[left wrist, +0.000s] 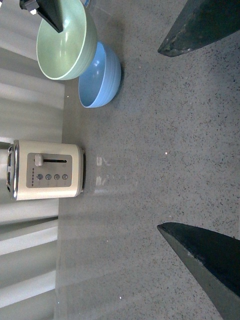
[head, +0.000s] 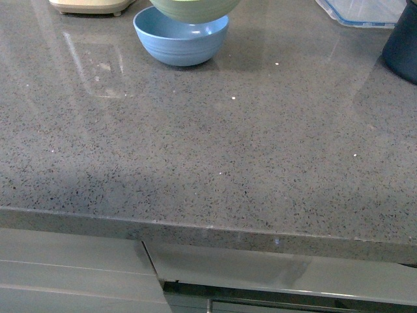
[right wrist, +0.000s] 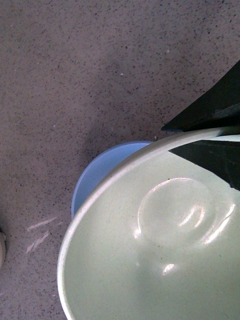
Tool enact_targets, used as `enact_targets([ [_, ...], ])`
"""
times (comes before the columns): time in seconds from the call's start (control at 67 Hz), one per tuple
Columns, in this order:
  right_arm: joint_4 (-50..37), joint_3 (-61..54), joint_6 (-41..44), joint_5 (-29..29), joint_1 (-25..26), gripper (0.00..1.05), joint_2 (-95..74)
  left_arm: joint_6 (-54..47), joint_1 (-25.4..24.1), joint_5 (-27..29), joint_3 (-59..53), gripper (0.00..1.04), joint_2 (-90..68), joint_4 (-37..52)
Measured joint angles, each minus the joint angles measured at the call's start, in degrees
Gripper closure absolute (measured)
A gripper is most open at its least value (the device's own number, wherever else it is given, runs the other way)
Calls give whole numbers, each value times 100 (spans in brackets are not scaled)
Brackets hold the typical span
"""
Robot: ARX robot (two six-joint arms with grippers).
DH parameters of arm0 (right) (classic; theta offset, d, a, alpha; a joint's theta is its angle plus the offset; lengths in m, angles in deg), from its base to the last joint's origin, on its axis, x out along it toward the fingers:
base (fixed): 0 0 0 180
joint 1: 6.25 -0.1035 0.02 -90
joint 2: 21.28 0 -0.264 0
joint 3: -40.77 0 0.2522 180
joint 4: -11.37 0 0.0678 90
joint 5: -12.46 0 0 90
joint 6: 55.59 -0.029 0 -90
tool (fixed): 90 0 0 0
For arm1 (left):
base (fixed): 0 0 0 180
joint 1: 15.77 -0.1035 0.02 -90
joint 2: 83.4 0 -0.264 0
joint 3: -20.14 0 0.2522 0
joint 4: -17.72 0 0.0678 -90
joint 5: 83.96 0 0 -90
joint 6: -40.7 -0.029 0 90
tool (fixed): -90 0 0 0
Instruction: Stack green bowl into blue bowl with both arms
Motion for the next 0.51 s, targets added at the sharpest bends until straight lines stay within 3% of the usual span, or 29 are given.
enact_targets([
  [0.507, 273, 898, 7, 2, -129, 103, -728, 0, 0, 0, 0, 7, 0, 0],
])
